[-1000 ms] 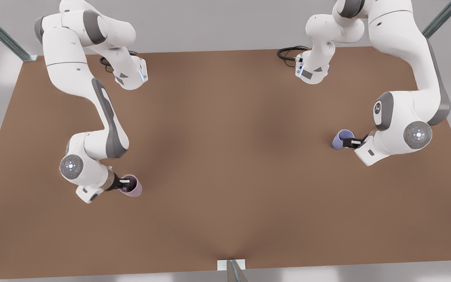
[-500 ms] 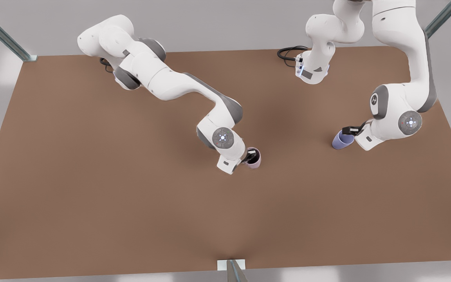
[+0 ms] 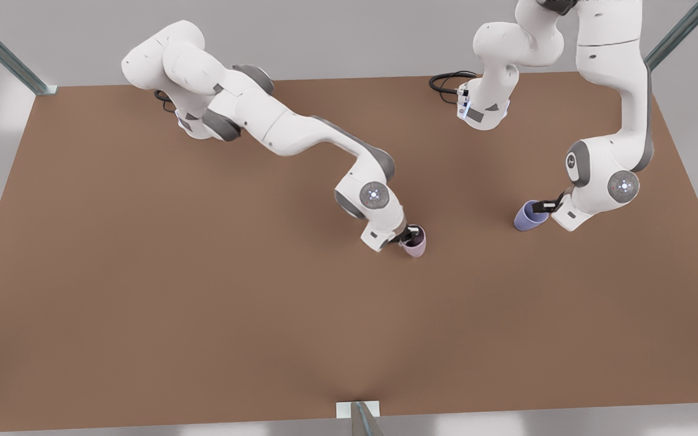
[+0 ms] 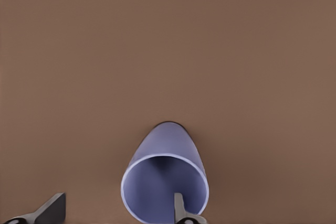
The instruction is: Stack the cups, with the pink cup at the bottom and the purple cup at the top
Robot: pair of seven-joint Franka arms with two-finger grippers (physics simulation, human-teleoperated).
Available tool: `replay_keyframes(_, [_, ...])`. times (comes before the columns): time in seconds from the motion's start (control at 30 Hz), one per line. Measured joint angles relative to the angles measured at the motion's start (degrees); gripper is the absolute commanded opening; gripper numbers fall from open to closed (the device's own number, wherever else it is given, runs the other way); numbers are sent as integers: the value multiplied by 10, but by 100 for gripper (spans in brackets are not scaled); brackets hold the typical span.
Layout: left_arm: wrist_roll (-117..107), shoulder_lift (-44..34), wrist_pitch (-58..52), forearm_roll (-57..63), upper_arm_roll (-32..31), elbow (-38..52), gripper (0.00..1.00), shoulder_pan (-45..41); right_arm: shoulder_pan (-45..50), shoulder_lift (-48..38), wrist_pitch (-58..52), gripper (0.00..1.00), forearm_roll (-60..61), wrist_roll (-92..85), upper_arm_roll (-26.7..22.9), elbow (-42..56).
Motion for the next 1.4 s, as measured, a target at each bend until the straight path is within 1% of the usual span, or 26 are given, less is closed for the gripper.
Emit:
replay_keyframes(0.03, [0,4,9,0,1,-4,100,0,6,0,-3,21,-3,4,-3,0])
replay_keyframes(0.1, [1,14,26,0,1,-14,100,3,16,1,-7,90,-10,13,-10,-1])
replay_keyframes(0.13, [1,18,36,0,1,-21,100,4,20,1,-8,98,-12,17,-12,-2])
replay_keyframes(0.17, [2,22,44,0,1,-26,100,4,23,1,-9,100,-14,21,-15,-2])
replay_keyframes(0.23, [2,29,59,0,1,-34,100,4,26,2,-9,100,-16,29,-18,-2])
replay_keyframes(0.27, [2,31,64,-1,1,-36,85,4,26,2,-9,100,-16,32,-18,-3])
replay_keyframes(0.3, [2,31,69,0,1,-37,55,4,26,2,-8,100,-16,34,-18,-2])
replay_keyframes(0.33, [1,32,72,0,1,-37,33,4,27,2,-8,100,-17,37,-18,-2])
replay_keyframes(0.4, [-5,32,75,4,1,-37,25,4,27,2,-7,100,-17,42,-19,-2])
replay_keyframes(0.5, [-19,30,76,13,0,-37,22,3,26,-1,-9,100,-17,48,-19,-2])
replay_keyframes(0.7, [-19,23,64,1,-6,-28,21,0,26,-6,-11,100,-17,58,-20,-2])
replay_keyframes(0.77, [-19,20,35,-1,-27,21,21,-3,26,-15,-17,100,-18,61,-20,-4])
replay_keyframes(0.87, [-18,31,-20,-2,-34,99,21,-15,26,-25,-28,100,-20,65,-19,-6])
replay_keyframes(0.97, [-17,52,-113,-3,-35,253,21,-39,26,-26,-34,100,-21,69,-19,-7])
replay_keyframes(1.0, [-16,57,-142,-3,-39,288,21,-46,22,-37,-37,100,-21,70,-19,-10])
replay_keyframes(1.03, [-15,56,-167,-4,-41,307,21,-50,4,-74,-42,100,-24,71,-26,-37])
replay_keyframes(1.07, [-15,54,-188,-3,-47,320,21,-50,-17,-130,-49,100,-29,71,-38,-88])
replay_keyframes(1.13, [-14,53,-222,-3,-53,335,21,-53,-83,-270,-62,100,-37,69,-56,-227])
replay_keyframes(1.17, [-14,54,-234,-4,-57,339,21,-52,-140,-342,-75,100,-39,62,-59,-284])
replay_keyframes(1.23, [-17,67,-255,-5,-65,364,21,-69,-253,-456,-126,100,-39,38,-62,-336])
replay_keyframes(1.3, [-31,92,-269,-5,-111,394,21,-89,-348,-540,-172,100,-36,8,-63,-420])
replay_keyframes(1.37, [-54,146,-279,-6,-166,449,21,-107,-392,-598,-190,100,-25,-32,-94,-507])
replay_keyframes(1.4, [-68,182,-283,-7,-181,486,21,-129,-396,-614,-201,100,-16,-53,-118,-512])
